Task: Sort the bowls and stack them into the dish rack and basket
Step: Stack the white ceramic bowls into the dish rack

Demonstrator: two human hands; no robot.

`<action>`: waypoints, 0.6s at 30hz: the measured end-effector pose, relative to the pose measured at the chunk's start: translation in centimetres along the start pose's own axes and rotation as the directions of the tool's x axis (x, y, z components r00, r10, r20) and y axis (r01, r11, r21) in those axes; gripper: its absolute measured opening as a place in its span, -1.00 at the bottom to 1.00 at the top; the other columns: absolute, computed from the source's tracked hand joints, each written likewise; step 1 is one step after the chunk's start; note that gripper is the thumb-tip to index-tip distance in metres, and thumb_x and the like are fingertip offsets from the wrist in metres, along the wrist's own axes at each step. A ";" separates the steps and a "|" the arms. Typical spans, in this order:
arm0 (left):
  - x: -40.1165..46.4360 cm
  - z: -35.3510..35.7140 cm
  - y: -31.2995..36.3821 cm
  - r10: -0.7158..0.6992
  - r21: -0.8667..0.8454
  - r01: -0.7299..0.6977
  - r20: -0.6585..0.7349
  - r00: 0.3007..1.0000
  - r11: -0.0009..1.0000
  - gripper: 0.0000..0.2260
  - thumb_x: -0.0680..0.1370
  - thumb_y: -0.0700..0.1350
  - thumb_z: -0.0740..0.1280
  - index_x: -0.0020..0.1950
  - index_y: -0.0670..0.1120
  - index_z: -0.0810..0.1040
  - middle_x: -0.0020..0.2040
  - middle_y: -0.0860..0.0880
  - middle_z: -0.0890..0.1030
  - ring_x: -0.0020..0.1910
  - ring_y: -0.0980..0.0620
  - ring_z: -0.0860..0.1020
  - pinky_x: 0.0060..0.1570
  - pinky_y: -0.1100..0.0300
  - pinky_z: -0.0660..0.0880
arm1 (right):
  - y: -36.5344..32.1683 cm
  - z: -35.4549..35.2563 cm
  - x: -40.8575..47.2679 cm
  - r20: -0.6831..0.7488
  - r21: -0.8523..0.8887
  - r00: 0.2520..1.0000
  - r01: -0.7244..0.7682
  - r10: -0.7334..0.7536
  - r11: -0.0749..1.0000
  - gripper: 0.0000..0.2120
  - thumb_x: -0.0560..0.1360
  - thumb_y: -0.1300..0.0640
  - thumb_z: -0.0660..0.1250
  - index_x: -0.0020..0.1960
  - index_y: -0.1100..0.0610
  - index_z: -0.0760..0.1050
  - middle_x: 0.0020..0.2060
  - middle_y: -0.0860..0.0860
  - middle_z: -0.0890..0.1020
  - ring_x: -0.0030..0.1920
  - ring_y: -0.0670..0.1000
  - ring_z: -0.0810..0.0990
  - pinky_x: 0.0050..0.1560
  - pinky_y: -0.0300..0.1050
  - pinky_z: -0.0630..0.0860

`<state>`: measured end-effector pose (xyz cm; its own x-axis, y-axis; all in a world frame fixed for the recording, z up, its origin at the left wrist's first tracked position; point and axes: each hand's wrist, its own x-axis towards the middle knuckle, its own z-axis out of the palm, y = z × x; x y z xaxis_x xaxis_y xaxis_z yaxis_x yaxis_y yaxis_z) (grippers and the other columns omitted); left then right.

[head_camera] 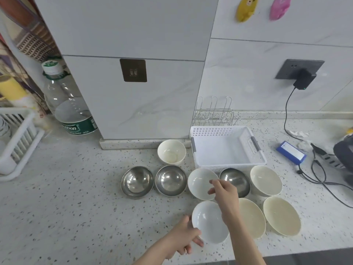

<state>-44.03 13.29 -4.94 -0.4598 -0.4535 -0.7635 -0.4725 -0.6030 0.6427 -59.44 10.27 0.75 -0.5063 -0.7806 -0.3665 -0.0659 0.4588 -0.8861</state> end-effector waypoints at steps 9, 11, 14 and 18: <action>0.7 0.4 -0.4 0.019 -0.102 -0.019 0.000 1.000 0.995 -0.73 0.44 -0.12 0.18 0.10 0.14 0.43 -0.10 -0.11 0.74 -0.53 0.08 0.36 -0.57 0.28 0.14 | 1.5 -1.1 -0.1 0.022 0.035 0.997 -0.072 0.071 0.997 -0.85 0.49 0.14 0.30 -0.15 0.05 0.65 -0.40 -0.01 0.65 -0.39 -0.04 0.43 -0.33 -0.16 0.32; 0.9 0.4 -0.7 0.026 -0.117 -0.027 -0.009 1.000 0.993 -0.71 0.47 -0.13 0.18 0.14 0.11 0.44 -0.10 -0.12 0.74 -0.53 0.09 0.34 -0.56 0.28 0.14 | 1.8 -1.4 -0.2 0.019 0.046 0.997 -0.082 0.081 0.996 -0.86 0.49 0.14 0.30 -0.15 0.06 0.65 -0.43 -0.02 0.64 -0.41 -0.06 0.43 -0.36 -0.18 0.31; 0.9 0.3 -0.9 0.058 -0.144 -0.064 -0.040 0.997 0.987 -0.72 0.48 -0.18 0.19 0.16 0.03 0.45 -0.15 -0.16 0.73 -0.55 0.11 0.31 -0.54 0.28 0.15 | 2.2 -1.9 -0.2 0.010 0.042 0.996 -0.084 0.083 0.996 -0.85 0.49 0.14 0.31 -0.18 0.06 0.64 -0.47 -0.05 0.64 -0.41 -0.05 0.44 -0.36 -0.17 0.33; 0.1 -1.4 -1.8 0.085 -0.167 -0.100 -0.092 0.992 0.981 -0.72 0.50 -0.22 0.19 0.20 -0.07 0.44 -0.17 -0.21 0.73 -0.55 0.10 0.25 -0.54 0.28 0.14 | 2.6 -2.8 -0.3 -0.004 0.054 0.998 -0.068 0.068 0.996 -0.85 0.50 0.16 0.30 -0.16 0.11 0.64 -0.48 -0.06 0.62 -0.53 -0.16 0.42 -0.40 -0.20 0.34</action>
<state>-42.14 13.43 -6.23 -0.4275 -0.5614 -0.7086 -0.2922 -0.6560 0.6960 -61.84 12.89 -0.69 -0.5130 -0.7459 -0.4248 0.0152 0.4870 -0.8733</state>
